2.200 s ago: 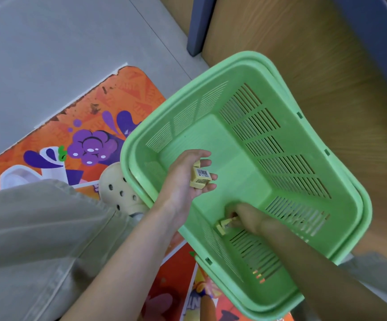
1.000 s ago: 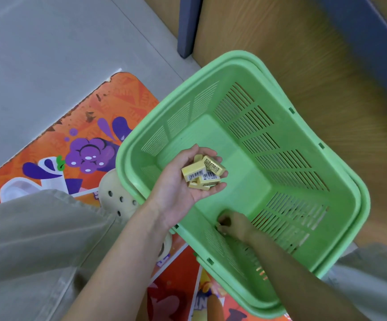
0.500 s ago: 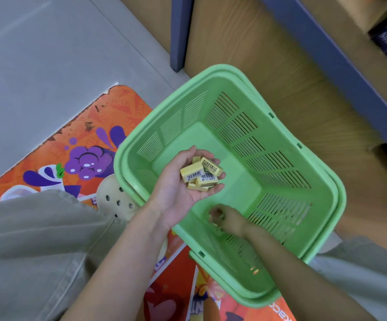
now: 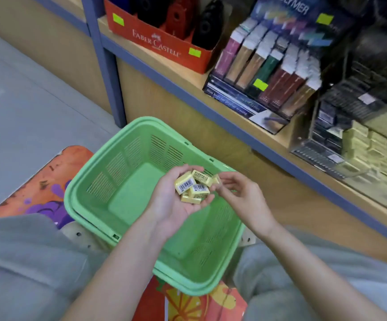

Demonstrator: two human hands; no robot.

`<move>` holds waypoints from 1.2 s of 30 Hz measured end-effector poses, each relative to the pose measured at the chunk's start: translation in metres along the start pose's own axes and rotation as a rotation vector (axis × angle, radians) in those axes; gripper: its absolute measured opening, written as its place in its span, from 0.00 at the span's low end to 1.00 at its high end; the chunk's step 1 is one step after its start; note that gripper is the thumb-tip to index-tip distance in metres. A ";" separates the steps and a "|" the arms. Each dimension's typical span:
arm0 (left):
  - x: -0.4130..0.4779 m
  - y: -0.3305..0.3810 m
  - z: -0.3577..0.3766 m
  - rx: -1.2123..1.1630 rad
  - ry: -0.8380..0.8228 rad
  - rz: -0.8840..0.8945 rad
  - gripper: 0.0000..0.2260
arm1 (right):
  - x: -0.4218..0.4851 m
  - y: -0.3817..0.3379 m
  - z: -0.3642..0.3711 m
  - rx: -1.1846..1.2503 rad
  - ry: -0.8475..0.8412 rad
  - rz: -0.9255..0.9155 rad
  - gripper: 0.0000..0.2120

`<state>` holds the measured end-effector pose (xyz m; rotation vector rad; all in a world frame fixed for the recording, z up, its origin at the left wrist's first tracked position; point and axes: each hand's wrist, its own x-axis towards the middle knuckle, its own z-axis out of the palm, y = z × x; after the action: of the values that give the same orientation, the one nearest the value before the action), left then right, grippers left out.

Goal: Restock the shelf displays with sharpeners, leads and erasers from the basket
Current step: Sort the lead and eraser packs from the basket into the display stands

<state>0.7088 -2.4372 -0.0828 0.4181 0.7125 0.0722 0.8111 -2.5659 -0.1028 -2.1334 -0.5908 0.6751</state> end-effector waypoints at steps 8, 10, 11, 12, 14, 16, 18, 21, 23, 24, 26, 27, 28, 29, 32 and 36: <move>-0.015 -0.026 0.072 0.115 -0.097 -0.031 0.11 | -0.050 -0.012 -0.132 -0.136 0.486 -0.195 0.08; -0.017 -0.033 0.088 0.143 -0.126 -0.039 0.11 | -0.051 -0.003 -0.169 -0.217 0.614 -0.185 0.10; -0.017 -0.037 0.096 0.156 -0.141 -0.042 0.11 | -0.050 0.003 -0.186 -0.263 0.664 -0.179 0.11; -0.017 -0.041 0.104 0.169 -0.155 -0.046 0.11 | -0.049 0.009 -0.202 -0.310 0.695 -0.165 0.11; -0.017 -0.048 0.116 0.188 -0.180 -0.057 0.11 | -0.044 0.019 -0.226 -0.390 0.688 -0.120 0.12; -0.016 -0.056 0.128 0.200 -0.198 -0.073 0.11 | -0.039 0.026 -0.240 -0.437 0.625 -0.083 0.11; -0.014 -0.062 0.138 0.212 -0.213 -0.089 0.11 | -0.038 0.029 -0.249 -0.472 0.572 -0.093 0.11; -0.011 -0.070 0.149 0.230 -0.227 -0.107 0.12 | -0.040 0.029 -0.256 -0.552 0.551 -0.158 0.11; -0.008 -0.073 0.155 0.238 -0.229 -0.112 0.11 | -0.041 0.027 -0.259 -0.565 0.557 -0.211 0.09; -0.006 -0.074 0.157 0.243 -0.228 -0.111 0.11 | -0.041 0.027 -0.259 -0.569 0.562 -0.236 0.08; -0.004 -0.077 0.162 0.245 -0.228 -0.114 0.11 | -0.038 0.027 -0.259 -0.589 0.560 -0.261 0.07; -0.003 -0.079 0.165 0.243 -0.227 -0.114 0.11 | -0.036 0.028 -0.259 -0.596 0.555 -0.262 0.07; -0.002 -0.080 0.167 0.242 -0.224 -0.115 0.11 | -0.035 0.028 -0.259 -0.595 0.553 -0.260 0.06; -0.002 -0.082 0.169 0.245 -0.224 -0.115 0.12 | -0.035 0.029 -0.258 -0.590 0.555 -0.254 0.06; -0.002 -0.086 0.175 0.256 -0.228 -0.107 0.12 | -0.041 0.030 -0.256 -0.628 0.586 -0.241 0.06; -0.003 -0.090 0.181 0.252 -0.219 -0.110 0.13 | -0.065 0.016 -0.234 -0.440 0.626 -0.278 0.06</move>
<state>0.8170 -2.5833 0.0056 0.6162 0.5278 -0.1672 0.9154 -2.7440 0.0266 -2.4226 -0.7017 -0.3085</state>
